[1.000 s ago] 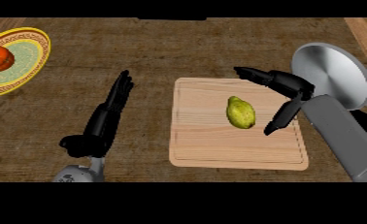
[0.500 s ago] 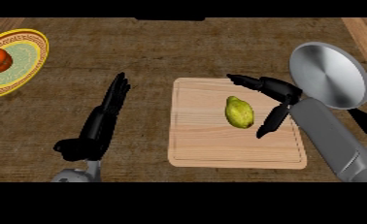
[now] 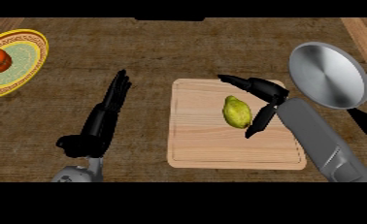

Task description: Pick the pear from the cutting board and place it in the pan

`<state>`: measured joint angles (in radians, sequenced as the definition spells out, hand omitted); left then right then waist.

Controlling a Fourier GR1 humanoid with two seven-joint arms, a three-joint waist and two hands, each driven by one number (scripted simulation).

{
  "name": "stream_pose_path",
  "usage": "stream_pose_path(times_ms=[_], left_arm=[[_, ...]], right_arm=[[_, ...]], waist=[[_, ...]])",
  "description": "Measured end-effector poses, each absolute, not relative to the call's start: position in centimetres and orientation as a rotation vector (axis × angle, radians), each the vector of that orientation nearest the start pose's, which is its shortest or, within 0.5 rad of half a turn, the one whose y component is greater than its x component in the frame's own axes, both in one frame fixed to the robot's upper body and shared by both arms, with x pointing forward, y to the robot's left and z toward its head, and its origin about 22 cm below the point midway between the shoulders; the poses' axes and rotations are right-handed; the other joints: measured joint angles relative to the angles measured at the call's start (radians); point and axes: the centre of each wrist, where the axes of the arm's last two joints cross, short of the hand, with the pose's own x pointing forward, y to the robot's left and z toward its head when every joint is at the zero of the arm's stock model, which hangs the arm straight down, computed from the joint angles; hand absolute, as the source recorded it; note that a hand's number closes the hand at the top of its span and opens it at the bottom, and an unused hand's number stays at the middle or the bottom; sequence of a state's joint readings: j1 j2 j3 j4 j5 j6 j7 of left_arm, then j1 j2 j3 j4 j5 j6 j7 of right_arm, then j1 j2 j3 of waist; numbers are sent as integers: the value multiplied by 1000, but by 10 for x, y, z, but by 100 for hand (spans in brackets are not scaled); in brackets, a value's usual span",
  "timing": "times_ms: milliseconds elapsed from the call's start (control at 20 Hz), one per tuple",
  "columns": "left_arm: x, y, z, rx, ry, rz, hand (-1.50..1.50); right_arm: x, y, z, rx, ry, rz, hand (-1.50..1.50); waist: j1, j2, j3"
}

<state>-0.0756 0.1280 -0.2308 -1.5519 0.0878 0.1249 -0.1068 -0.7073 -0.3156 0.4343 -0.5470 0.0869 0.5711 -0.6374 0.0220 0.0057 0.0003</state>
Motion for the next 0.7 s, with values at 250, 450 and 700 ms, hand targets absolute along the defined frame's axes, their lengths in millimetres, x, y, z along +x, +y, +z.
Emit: stream_pose_path(times_ms=[250,450,700], left_arm=[[249,196,4,-82,-1701,-147,0],[250,197,7,-81,-1702,-140,0],[254,197,10,-80,-1703,-143,0]], right_arm=[[381,-223,-27,518,-1387,1090,-150],[379,-209,-30,524,-1403,1163,150],[377,-202,-34,506,-1477,1228,150]], waist=[[-2,-3,-2],[-2,-9,-6],[-5,-11,-5]])
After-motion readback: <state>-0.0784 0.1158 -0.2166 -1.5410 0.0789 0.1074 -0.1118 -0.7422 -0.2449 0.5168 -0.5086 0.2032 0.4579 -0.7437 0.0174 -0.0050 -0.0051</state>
